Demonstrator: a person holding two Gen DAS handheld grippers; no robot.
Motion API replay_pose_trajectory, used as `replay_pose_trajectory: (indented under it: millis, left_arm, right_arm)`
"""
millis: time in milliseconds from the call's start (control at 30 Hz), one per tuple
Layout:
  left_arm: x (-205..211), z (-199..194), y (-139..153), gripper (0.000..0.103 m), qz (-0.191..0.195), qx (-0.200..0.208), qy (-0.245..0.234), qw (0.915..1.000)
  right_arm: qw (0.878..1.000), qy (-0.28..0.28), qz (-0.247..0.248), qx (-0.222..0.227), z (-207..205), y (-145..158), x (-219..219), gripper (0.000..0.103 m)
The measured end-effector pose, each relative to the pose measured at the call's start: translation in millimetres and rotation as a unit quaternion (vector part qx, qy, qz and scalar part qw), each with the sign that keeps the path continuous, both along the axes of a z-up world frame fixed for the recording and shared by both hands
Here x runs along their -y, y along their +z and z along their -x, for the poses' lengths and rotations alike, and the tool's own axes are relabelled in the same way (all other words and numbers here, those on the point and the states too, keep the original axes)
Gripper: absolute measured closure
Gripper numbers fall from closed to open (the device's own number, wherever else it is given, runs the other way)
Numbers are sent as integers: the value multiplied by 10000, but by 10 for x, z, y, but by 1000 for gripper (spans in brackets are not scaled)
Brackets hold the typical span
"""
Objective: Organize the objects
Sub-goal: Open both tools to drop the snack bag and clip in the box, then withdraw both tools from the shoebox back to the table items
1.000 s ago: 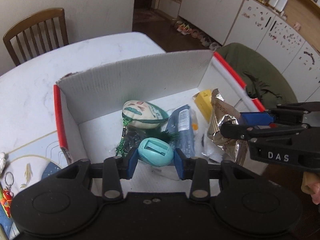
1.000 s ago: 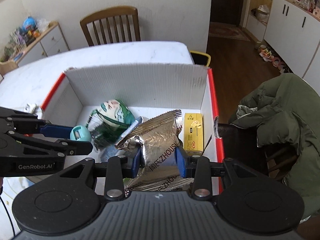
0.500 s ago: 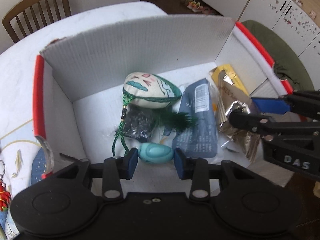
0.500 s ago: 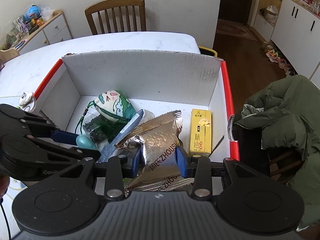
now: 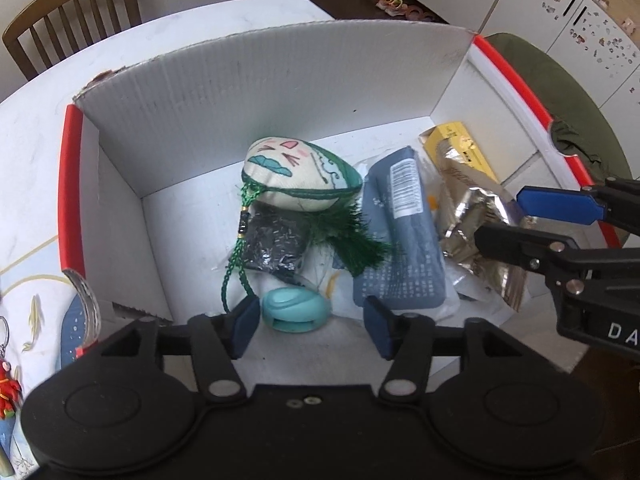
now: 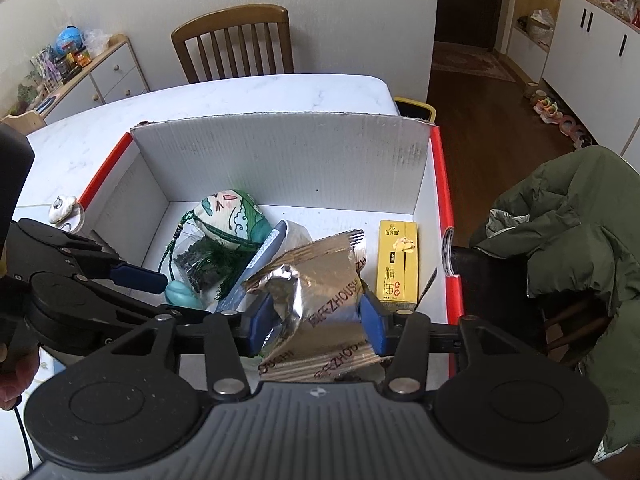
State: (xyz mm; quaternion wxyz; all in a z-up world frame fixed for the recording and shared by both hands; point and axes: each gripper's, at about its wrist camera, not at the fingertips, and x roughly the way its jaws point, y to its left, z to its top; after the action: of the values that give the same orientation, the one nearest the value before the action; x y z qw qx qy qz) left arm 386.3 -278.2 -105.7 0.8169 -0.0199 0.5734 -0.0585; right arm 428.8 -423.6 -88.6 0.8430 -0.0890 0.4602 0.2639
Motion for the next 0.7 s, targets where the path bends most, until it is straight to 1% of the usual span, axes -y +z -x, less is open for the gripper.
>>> replay_pose_trajectory:
  millis: [100,367,467,567,700]
  left_arm:
    - [11,41,47,40,37,85,-40,9999]
    - [-1,228,229,37,254,368,-102,9989]
    - [-32,321,356,36,299,517,-152,9981]
    - [-36,382,455,28,311,701,-171,9969]
    - [-100,505,628,28,391,946,-177,9946]
  right_arm:
    - [10000,-17,-21,27,47,41,23,52]
    - [9998,-21,-144,125,215,230,72,47]
    - [9997,-44,-217,142,283,307,86,47]
    - [9994,-68,-311,123,361,374,94,47]
    - [9990,-49,-395,192,491,478,60,46]
